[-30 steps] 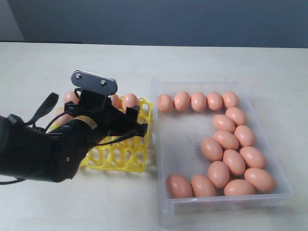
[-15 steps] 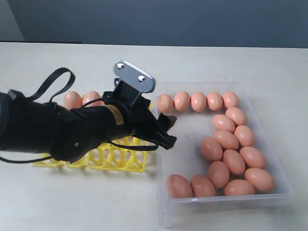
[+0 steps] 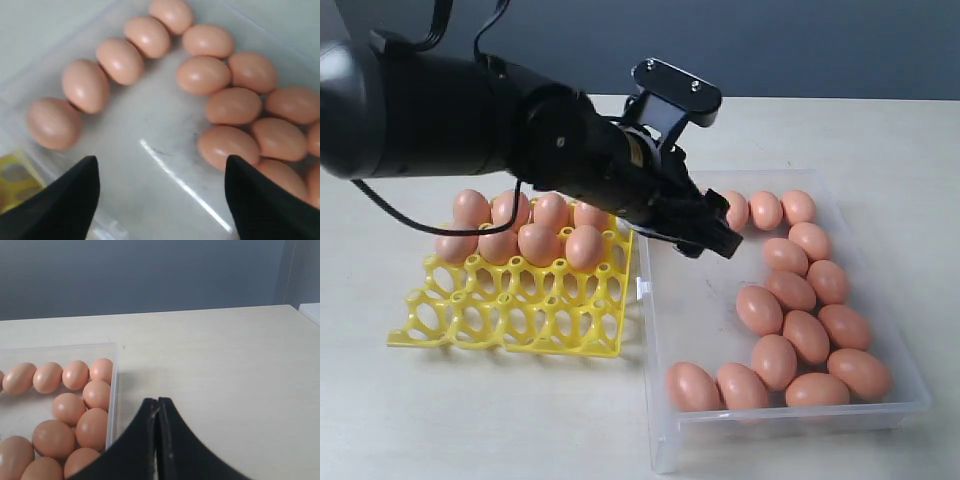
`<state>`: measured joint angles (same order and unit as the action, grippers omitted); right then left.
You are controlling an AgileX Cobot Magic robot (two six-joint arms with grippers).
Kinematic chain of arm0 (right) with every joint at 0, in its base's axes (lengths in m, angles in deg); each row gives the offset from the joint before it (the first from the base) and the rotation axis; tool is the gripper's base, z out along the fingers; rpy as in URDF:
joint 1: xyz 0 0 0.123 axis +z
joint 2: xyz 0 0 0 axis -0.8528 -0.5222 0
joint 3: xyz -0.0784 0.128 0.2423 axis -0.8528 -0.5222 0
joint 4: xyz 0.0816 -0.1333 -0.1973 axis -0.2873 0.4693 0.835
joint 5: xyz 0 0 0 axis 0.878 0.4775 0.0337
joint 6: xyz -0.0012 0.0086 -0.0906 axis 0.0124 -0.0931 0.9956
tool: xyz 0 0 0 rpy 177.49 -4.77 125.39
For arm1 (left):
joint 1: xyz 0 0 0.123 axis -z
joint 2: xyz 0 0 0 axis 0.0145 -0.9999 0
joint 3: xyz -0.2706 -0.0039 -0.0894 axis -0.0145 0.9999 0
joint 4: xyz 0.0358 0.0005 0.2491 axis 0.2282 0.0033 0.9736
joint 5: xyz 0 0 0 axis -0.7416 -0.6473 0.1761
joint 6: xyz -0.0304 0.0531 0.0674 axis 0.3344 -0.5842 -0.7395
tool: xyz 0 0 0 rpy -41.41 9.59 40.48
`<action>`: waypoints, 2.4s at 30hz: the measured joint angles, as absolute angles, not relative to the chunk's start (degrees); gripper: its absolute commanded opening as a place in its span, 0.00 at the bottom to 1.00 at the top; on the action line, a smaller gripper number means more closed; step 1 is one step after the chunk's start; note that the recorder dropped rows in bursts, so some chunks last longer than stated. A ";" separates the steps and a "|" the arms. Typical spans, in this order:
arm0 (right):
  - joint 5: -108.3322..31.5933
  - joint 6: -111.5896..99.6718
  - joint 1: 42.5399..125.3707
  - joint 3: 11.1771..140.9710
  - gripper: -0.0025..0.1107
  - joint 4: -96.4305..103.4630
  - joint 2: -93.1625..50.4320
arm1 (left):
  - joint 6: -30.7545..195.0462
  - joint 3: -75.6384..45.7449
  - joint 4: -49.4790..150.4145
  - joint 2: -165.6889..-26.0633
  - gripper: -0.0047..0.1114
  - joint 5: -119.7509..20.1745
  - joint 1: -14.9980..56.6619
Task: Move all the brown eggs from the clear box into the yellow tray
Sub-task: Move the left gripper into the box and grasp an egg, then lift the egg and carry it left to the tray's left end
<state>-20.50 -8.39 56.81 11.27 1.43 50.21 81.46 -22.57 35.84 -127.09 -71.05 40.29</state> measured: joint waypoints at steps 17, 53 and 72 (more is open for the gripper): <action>-20.50 -8.39 56.81 11.27 0.02 1.43 50.21 | 56.33 -33.95 3.01 -143.66 0.61 -82.27 40.29; -20.50 -8.39 56.81 11.27 0.02 1.43 50.21 | 59.83 -37.26 0.02 -150.99 0.37 -82.97 40.29; -20.50 -8.39 56.81 11.27 0.02 1.43 50.21 | 64.97 -37.46 14.50 -143.99 0.05 -79.94 40.29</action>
